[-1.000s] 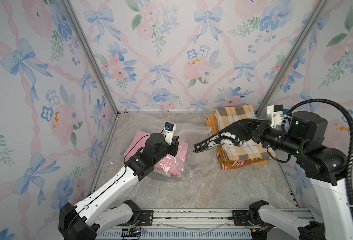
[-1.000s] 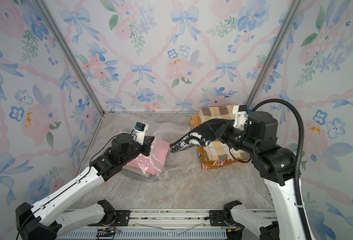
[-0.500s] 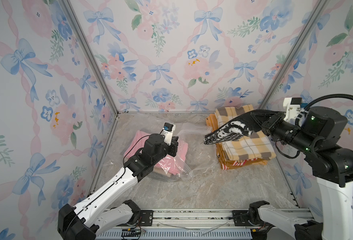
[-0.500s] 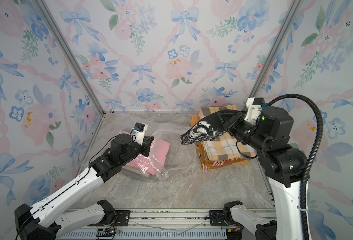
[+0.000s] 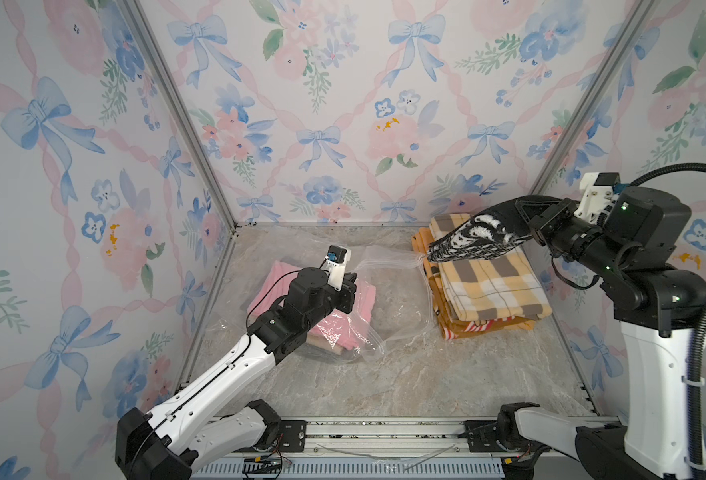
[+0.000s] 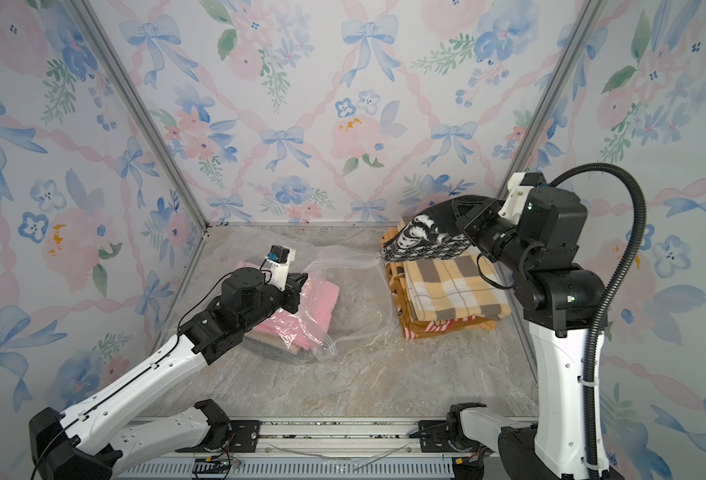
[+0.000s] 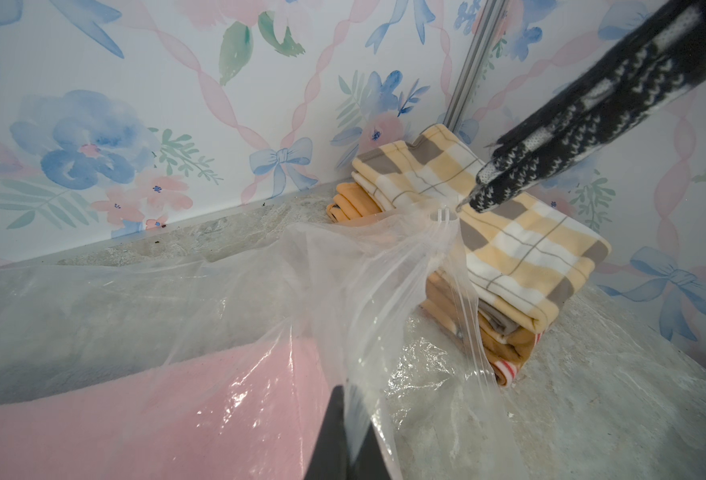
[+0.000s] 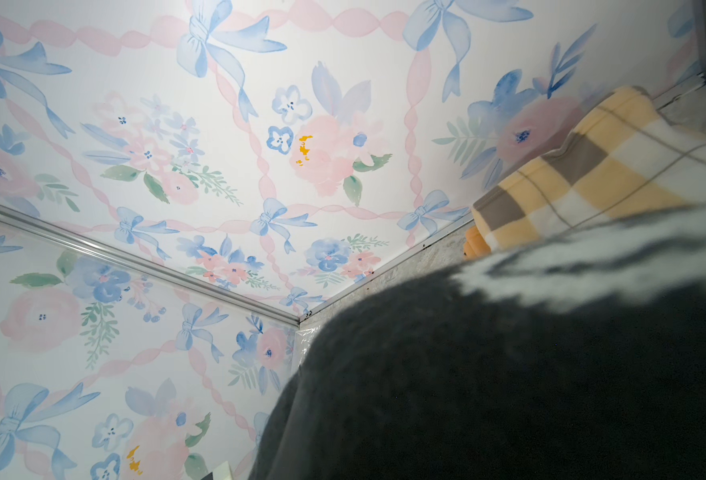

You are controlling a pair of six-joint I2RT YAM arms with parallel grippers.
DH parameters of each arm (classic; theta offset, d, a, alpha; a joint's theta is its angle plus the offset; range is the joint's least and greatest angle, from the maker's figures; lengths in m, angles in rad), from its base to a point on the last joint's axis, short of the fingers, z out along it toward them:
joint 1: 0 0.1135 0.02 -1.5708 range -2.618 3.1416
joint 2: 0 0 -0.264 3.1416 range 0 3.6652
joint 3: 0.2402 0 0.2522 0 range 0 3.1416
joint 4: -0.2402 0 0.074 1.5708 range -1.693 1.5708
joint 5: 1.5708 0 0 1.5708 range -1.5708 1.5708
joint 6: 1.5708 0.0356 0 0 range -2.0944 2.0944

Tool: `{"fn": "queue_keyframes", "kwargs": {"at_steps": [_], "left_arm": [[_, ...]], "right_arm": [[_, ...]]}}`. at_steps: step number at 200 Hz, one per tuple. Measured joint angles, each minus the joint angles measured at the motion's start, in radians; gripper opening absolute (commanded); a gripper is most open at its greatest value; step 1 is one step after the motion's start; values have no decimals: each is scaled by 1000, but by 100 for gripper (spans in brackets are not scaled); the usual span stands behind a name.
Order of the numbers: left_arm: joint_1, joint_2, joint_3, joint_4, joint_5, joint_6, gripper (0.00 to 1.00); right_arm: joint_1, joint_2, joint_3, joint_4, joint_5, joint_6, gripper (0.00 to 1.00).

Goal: Take the blanket out of the vacuum bag
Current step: Place the blanket at the corner of the board.

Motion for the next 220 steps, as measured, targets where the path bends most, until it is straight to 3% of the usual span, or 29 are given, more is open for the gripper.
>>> {"fn": "queue_keyframes", "kwargs": {"at_steps": [121, 220], "left_arm": [[1, 85, 47, -8, -25, 0, 0], [1, 91, 71, -44, -62, 0, 0]], "right_arm": [[-136, 210, -47, 227, -37, -109, 0], [-150, 469, 30, 386, -49, -161, 0]]}}
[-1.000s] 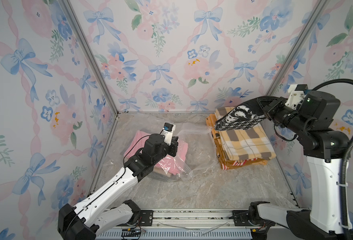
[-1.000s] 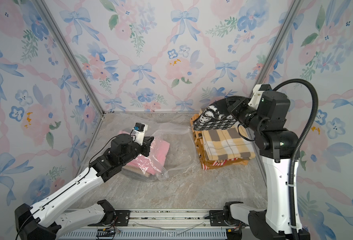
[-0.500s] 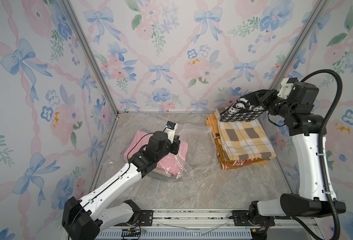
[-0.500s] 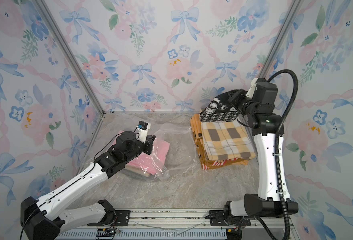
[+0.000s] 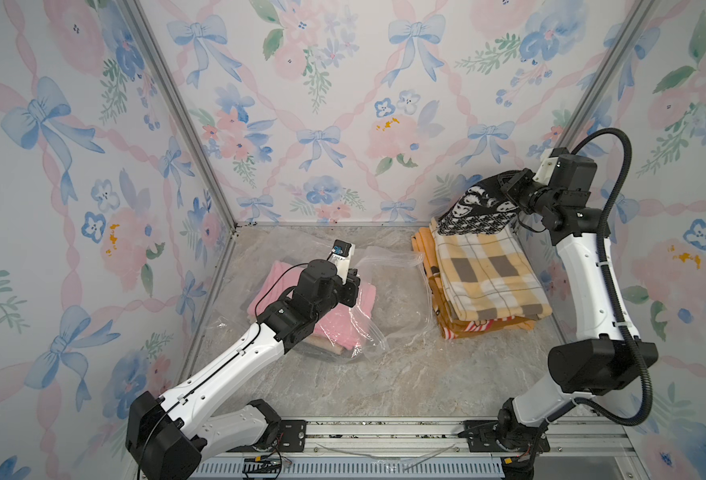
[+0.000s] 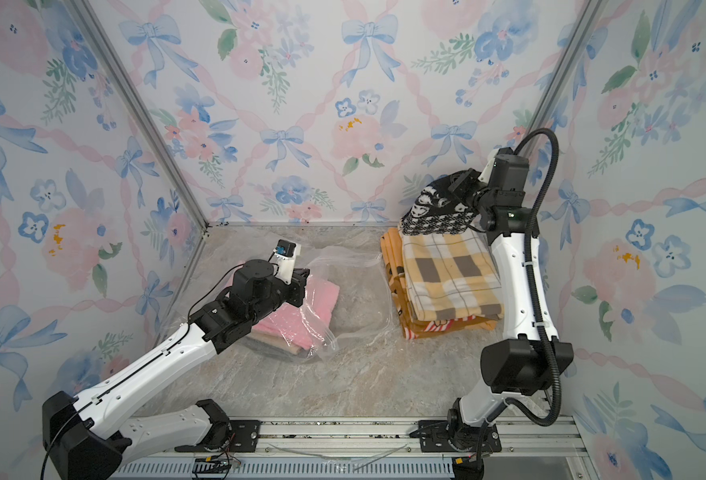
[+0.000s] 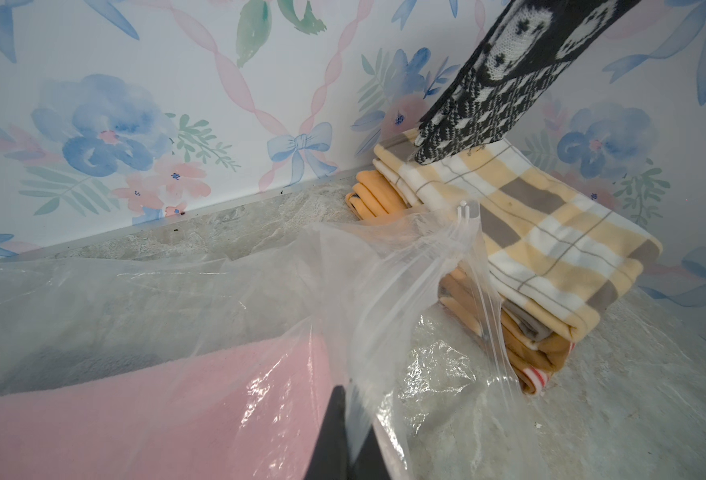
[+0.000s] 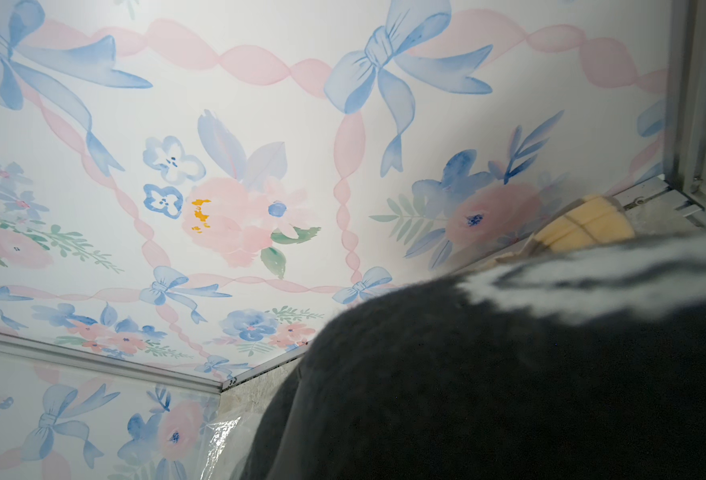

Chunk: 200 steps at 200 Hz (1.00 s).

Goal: Take the blanket out of the vacuum bag
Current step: Place the blanket at the corner of the board.

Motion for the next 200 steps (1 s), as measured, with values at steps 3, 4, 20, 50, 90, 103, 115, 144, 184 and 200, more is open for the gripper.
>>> {"fn": "queue_keyframes", "kwargs": {"at_steps": [3, 4, 20, 50, 90, 103, 115, 144, 184, 200], "left_arm": [[0, 0, 0, -1, -2, 0, 0], [0, 0, 0, -2, -2, 0, 0], [0, 0, 0, -6, -8, 0, 0], [7, 5, 2, -10, -13, 0, 0], [27, 48, 26, -12, -4, 0, 0], [34, 61, 33, -12, 4, 0, 0], [40, 71, 36, -8, 12, 0, 0], [49, 90, 43, -4, 24, 0, 0], [54, 104, 50, 2, 35, 0, 0], [54, 104, 51, 3, 37, 0, 0]], "right_arm": [[0, 9, 8, 0, 0, -2, 0], [0, 14, 12, 1, 0, -3, 0], [0, 64, 56, 8, 0, -23, 0], [0, 145, 150, 13, 0, -44, 0], [0, 248, 288, 11, -4, -56, 0], [-1, 283, 336, 8, -6, -60, 0], [-2, 317, 382, 6, -7, -64, 0], [-6, 388, 478, -14, -8, -67, 0], [-21, 454, 556, -34, -11, -66, 0], [-28, 459, 557, -40, -14, -66, 0]]}}
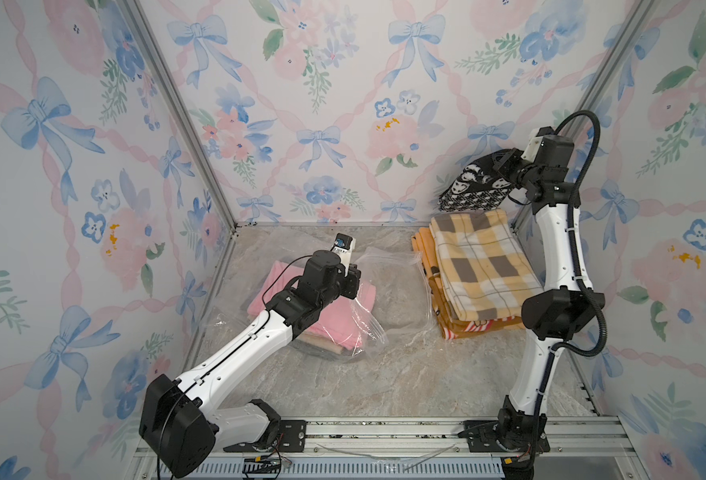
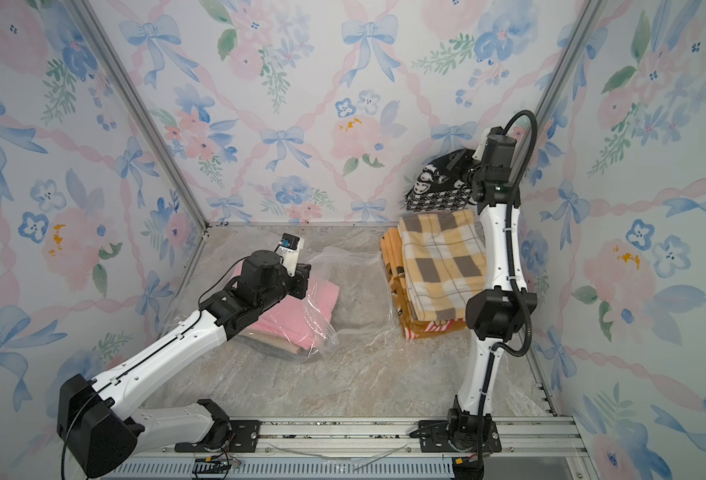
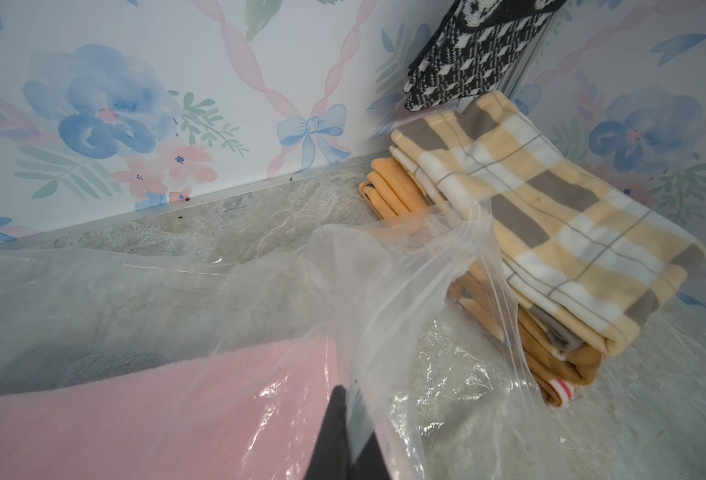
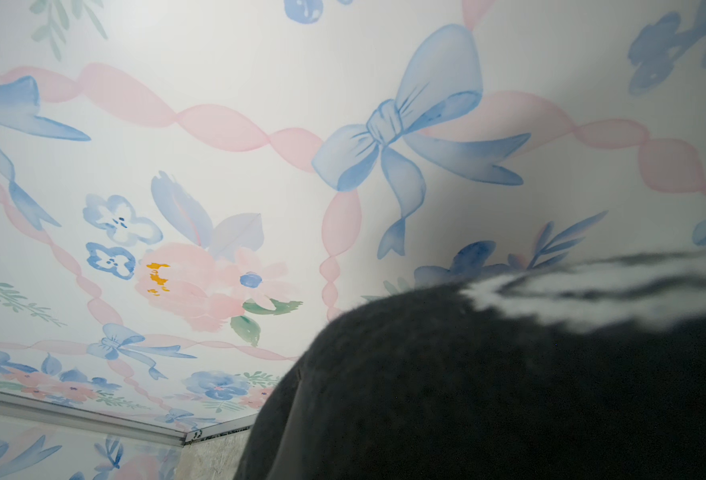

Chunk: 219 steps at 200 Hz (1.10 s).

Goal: Take the blanket out of the vacuum bag
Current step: Place the blanket at the corner of the board.

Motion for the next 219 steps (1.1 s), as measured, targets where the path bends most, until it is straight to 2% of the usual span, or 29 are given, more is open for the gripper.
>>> {"fn": "queue_keyframes", "kwargs": {"at_steps": [28, 91, 119, 162, 219], "left_arm": [[0, 2, 1, 1, 3, 0, 0], [0, 4, 1, 4, 13, -11, 0], [0, 3, 1, 4, 15, -15, 0], [0, -15, -5, 5, 19, -19, 0], [0, -69, -45, 12, 22, -21, 0]], "right_arm": [[-6, -5, -22, -4, -9, 0, 0], [-6, -86, -303, 37, -14, 2, 0], [-6, -128, -376, 34, 4, 24, 0], [-6, -235, -493, 13, 50, 53, 0], [-4, -416, -730, 24, 122, 37, 0]]}}
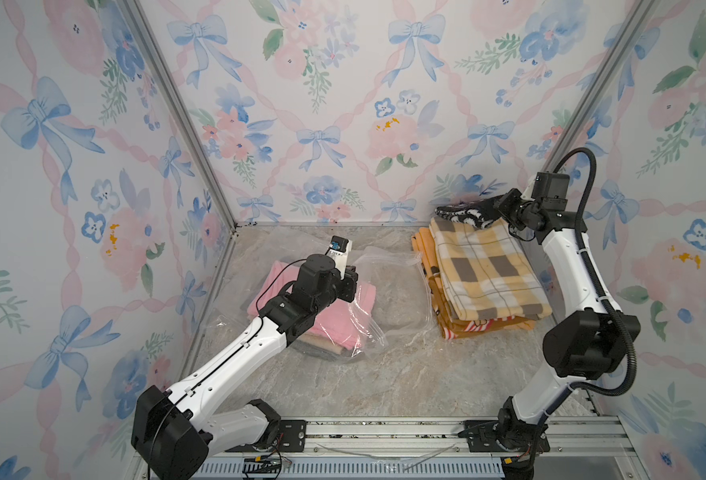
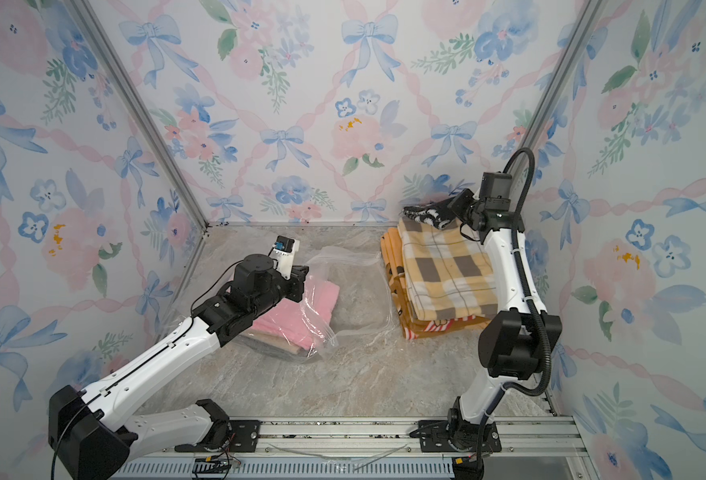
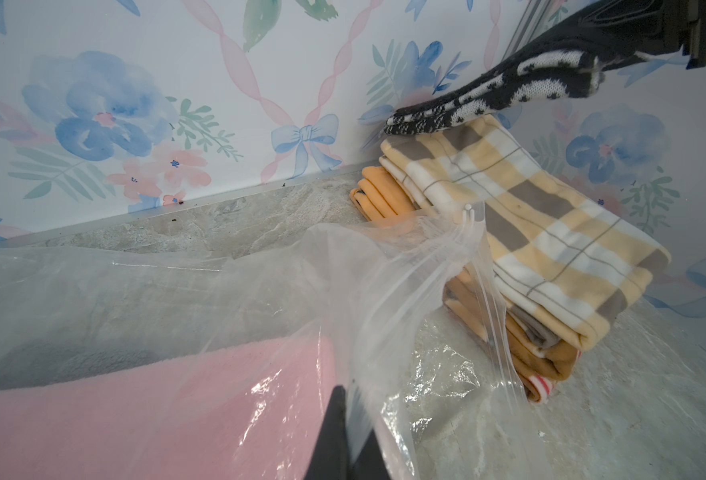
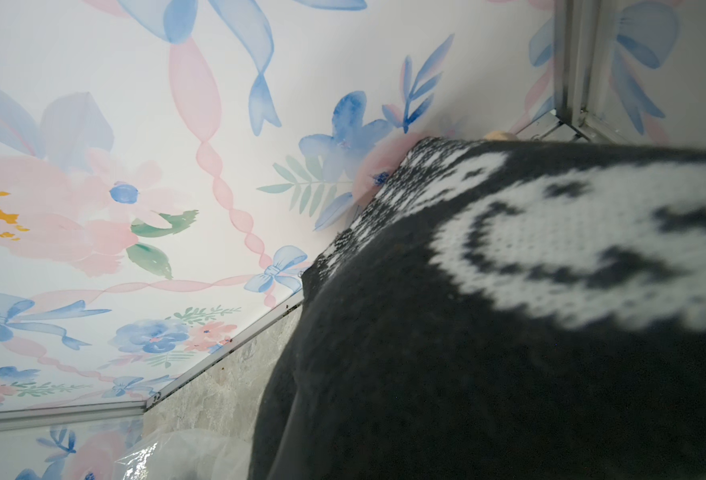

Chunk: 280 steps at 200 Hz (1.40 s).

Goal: Take the blanket out of the vacuum bag
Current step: Place the blanket at the corner of the board.

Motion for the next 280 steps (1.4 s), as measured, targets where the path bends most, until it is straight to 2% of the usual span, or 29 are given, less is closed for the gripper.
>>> {"fn": "queue_keyframes", "kwargs": {"at_steps": [55, 126, 165, 280], "left_arm": [[1, -62, -46, 14, 12, -5, 0], [4, -120, -95, 26, 27, -24, 0], [4, -127, -103, 34, 31, -24, 0], [4, -124, -104, 52, 47, -29, 0]], "right_arm": [[6, -238, -369, 60, 49, -5, 0], [9, -346, -652, 140, 68, 54, 0], [14, -414, -731, 151, 78, 88, 0], [28, -518, -810, 114, 63, 188, 0]]}}
